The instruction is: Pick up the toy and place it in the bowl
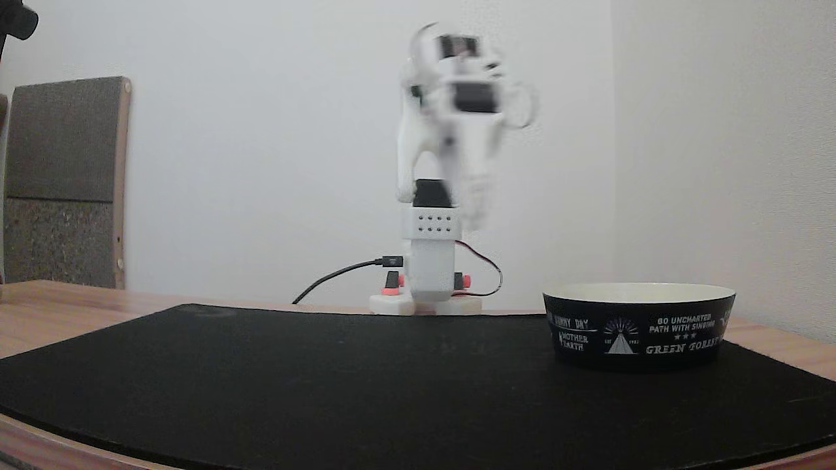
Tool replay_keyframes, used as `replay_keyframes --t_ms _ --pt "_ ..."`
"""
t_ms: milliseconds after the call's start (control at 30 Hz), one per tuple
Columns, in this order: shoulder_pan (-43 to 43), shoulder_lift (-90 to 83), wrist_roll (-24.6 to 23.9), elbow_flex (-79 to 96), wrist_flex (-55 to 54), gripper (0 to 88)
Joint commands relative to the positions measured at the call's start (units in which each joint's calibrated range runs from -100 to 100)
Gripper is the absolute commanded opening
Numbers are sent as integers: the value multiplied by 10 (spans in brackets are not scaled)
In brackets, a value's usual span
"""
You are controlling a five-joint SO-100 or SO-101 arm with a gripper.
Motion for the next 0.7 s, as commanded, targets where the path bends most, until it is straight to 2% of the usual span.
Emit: replay_keyframes --t_ms 0,100,133,267,467,667 --pt "7 -142 0 186 -74 55" --pt "7 -255 0 311 -102 55" --pt "7 -340 0 388 -110 55" --pt "9 -528 0 532 -95 55" --pt "10 -691 0 543 60 59" --pt "18 -685 5 543 90 62"
